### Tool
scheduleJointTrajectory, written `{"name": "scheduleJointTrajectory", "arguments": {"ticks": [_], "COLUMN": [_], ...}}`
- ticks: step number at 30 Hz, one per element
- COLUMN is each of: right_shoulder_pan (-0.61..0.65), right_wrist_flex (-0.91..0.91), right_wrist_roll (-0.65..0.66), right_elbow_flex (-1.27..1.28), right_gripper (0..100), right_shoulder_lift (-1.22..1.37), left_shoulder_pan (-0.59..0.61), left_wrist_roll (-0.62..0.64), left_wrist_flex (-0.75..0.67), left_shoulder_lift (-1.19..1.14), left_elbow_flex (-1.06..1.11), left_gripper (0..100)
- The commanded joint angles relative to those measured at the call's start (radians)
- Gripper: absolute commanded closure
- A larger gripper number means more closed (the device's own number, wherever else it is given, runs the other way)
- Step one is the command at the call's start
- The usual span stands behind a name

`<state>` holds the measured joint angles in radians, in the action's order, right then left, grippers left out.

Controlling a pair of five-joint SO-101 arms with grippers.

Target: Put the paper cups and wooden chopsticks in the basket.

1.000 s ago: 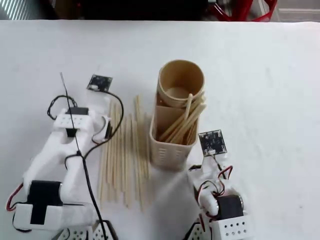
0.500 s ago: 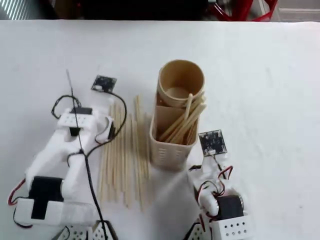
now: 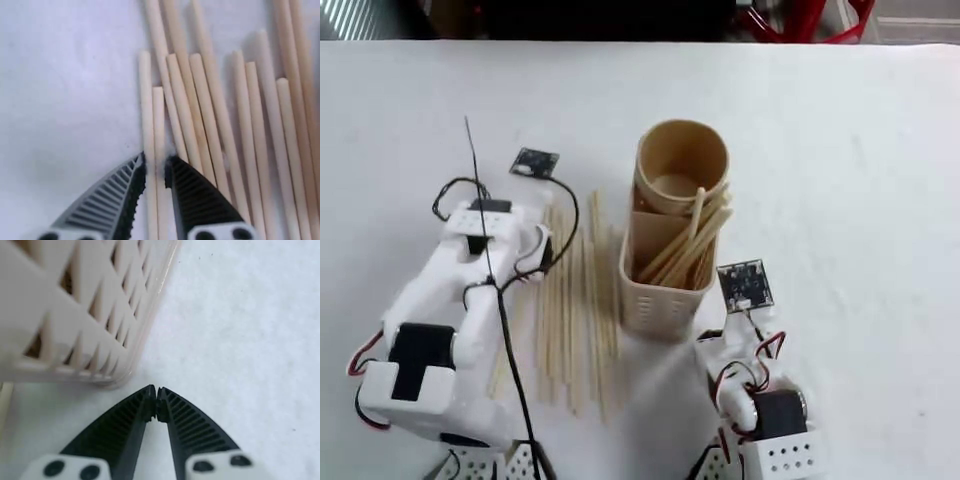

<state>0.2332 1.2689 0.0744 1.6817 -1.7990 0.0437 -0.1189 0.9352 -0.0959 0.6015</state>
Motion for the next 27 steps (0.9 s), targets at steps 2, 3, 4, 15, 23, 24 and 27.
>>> {"name": "scheduleJointTrajectory", "arguments": {"ticks": [2, 3, 4, 15, 23, 24, 27], "right_shoulder_pan": [-0.004, -0.004, -0.004, -0.004, -0.004, -0.004, -0.004], "right_wrist_flex": [0.004, 0.004, 0.004, 0.004, 0.004, 0.004, 0.004], "right_wrist_roll": [0.002, 0.002, 0.002, 0.002, 0.002, 0.002, 0.002], "right_elbow_flex": [0.009, 0.009, 0.009, 0.009, 0.009, 0.009, 0.009], "right_gripper": [97.9, 97.9, 97.9, 97.9, 97.9, 97.9, 97.9], "right_shoulder_lift": [-0.007, -0.007, -0.007, -0.007, -0.007, -0.007, -0.007], "left_shoulder_pan": [-0.007, -0.007, -0.005, 0.001, -0.093, -0.125, -0.251], "left_wrist_roll": [0.006, 0.009, 0.009, 0.011, 0.012, 0.012, 0.041], "left_wrist_flex": [0.000, 0.000, 0.000, 0.127, 0.249, 0.258, 0.259], "left_shoulder_lift": [0.001, 0.002, 0.010, 0.487, 0.671, 0.677, 0.671], "left_elbow_flex": [-0.032, -0.034, -0.037, -0.176, -0.548, -0.609, -0.775], "left_gripper": [94, 94, 94, 96, 96, 96, 96]}}
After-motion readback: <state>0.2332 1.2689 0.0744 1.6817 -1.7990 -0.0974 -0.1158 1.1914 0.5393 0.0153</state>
